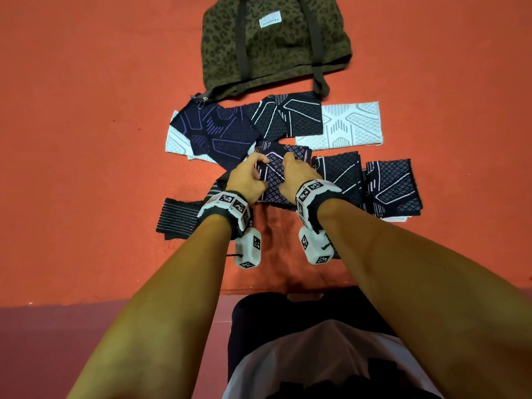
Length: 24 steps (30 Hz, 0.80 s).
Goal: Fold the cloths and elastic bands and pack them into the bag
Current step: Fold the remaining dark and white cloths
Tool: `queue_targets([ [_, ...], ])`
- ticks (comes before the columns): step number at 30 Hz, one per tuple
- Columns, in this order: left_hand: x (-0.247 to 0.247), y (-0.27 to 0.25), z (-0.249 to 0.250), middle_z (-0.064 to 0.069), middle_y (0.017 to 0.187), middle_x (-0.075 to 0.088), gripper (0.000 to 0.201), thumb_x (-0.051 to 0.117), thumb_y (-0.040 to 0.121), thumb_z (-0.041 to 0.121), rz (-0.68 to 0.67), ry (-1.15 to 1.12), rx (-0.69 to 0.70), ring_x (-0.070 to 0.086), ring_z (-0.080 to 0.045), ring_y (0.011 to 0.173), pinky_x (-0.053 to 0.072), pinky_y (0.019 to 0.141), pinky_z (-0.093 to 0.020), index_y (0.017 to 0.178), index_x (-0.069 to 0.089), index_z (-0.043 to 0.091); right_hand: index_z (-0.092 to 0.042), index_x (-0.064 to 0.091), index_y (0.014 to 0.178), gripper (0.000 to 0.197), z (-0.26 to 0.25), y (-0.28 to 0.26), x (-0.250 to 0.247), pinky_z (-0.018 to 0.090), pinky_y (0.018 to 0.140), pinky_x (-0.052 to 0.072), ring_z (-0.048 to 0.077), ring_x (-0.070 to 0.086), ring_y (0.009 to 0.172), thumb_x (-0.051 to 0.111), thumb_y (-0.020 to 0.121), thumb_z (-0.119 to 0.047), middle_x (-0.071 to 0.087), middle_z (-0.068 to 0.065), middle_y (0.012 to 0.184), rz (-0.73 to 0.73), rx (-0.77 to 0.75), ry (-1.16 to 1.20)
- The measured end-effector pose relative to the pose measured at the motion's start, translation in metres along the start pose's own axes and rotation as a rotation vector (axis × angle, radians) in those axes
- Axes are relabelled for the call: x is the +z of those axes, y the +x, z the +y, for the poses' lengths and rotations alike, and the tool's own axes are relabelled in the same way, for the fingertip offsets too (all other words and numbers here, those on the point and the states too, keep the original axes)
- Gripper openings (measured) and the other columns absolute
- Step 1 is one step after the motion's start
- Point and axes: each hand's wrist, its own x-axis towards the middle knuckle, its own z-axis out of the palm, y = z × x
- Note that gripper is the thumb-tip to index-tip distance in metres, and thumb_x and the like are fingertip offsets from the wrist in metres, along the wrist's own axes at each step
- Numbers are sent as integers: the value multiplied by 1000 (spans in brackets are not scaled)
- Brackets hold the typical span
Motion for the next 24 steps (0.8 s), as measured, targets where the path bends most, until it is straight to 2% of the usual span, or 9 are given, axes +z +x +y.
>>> queue_targets([
  [2,-1,0,2,5,66,54,50,68,76,0,-34,41,24,50,-10,60,41,60,-19,117,56,25,-14,34,129,54,2,2,1,42,75,53,31,61,89,65,85,-13,57,10,102,5,2,4],
  [3,-2,0,3,6,64,54,53,68,75,-1,-47,59,25,51,-10,59,41,59,-17,120,55,25,-15,34,129,54,3,3,2,41,73,53,30,61,86,64,84,-11,57,9,99,15,-6,12],
  [7,0,7,3,4,65,59,57,66,74,-2,-77,77,-25,56,-18,65,52,68,-30,120,53,28,-19,33,127,56,5,8,9,37,66,44,28,58,82,63,82,-5,55,8,94,30,-9,55],
  [13,8,10,2,0,67,58,53,62,73,2,-97,24,-58,57,-23,64,50,62,-32,114,48,31,-21,33,127,59,16,13,17,34,67,40,25,55,83,63,80,-2,50,6,99,24,-13,107],
  [15,8,11,0,-8,69,62,55,61,71,1,-119,1,-72,61,-31,64,54,61,-36,111,45,36,-21,33,127,60,17,15,18,34,68,40,26,54,83,63,80,-1,49,6,99,33,-27,123],
  [18,10,12,-5,-22,77,68,61,60,66,-3,-127,-49,-95,68,-39,68,59,61,-50,103,42,43,-19,34,128,61,17,18,21,33,71,40,24,52,83,63,79,1,47,6,99,38,-30,133],
  [24,7,12,-4,-22,80,70,59,60,63,0,-125,-121,-104,69,-39,66,59,57,-49,100,46,43,-20,31,127,61,11,20,17,35,72,42,28,56,88,64,78,-3,47,7,102,9,14,131],
])
